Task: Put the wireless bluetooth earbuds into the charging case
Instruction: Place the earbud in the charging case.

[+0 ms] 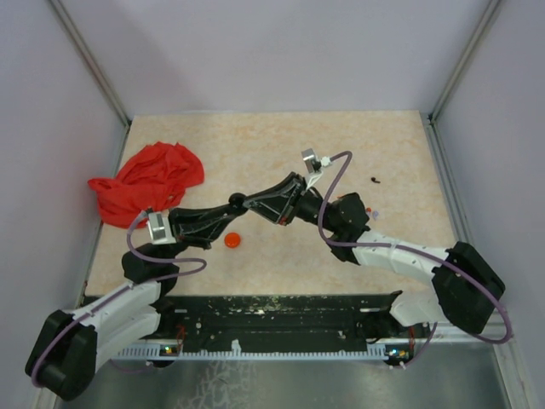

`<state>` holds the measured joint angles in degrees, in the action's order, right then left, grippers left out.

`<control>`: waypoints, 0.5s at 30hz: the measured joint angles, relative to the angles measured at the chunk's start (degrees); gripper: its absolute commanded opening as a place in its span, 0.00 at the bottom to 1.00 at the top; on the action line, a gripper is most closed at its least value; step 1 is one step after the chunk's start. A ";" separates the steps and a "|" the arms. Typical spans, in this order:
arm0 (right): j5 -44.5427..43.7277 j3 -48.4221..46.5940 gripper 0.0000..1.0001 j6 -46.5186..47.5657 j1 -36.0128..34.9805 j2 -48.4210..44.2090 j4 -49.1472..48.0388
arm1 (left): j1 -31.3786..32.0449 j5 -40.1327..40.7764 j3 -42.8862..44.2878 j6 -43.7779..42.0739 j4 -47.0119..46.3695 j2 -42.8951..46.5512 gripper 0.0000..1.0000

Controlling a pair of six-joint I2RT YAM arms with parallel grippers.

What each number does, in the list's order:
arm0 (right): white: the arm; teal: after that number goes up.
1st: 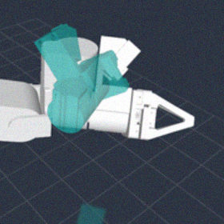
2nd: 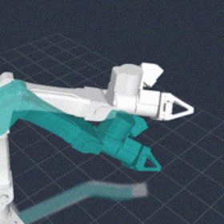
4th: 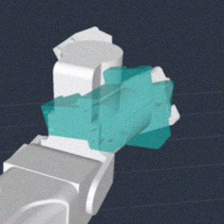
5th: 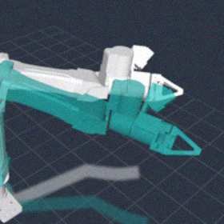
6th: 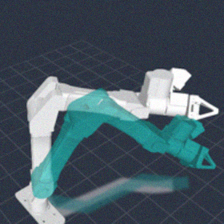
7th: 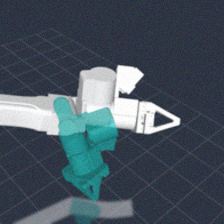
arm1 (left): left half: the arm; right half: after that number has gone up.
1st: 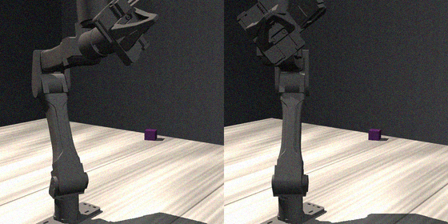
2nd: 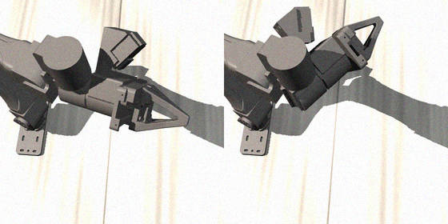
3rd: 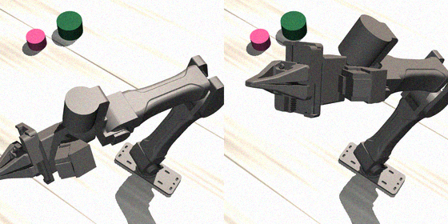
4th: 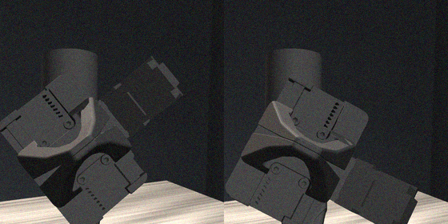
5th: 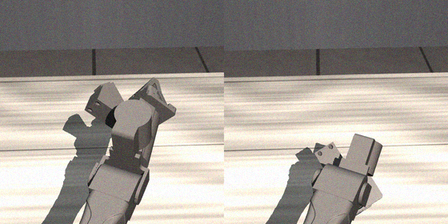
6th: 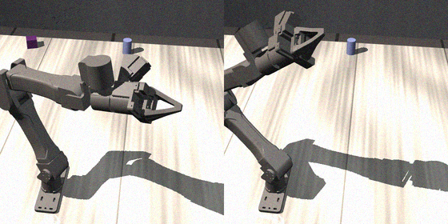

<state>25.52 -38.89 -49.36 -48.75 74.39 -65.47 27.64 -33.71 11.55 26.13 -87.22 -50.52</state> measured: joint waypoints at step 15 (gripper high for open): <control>-1.60 -0.66 0.38 4.02 -0.22 -1.62 10.03 | 0.00 3.23 -1.75 0.66 0.11 0.04 0.00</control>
<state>23.92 -39.55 -45.34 -48.97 72.77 -55.44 27.64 -30.48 9.80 26.79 -87.11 -50.48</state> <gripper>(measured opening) 0.325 0.224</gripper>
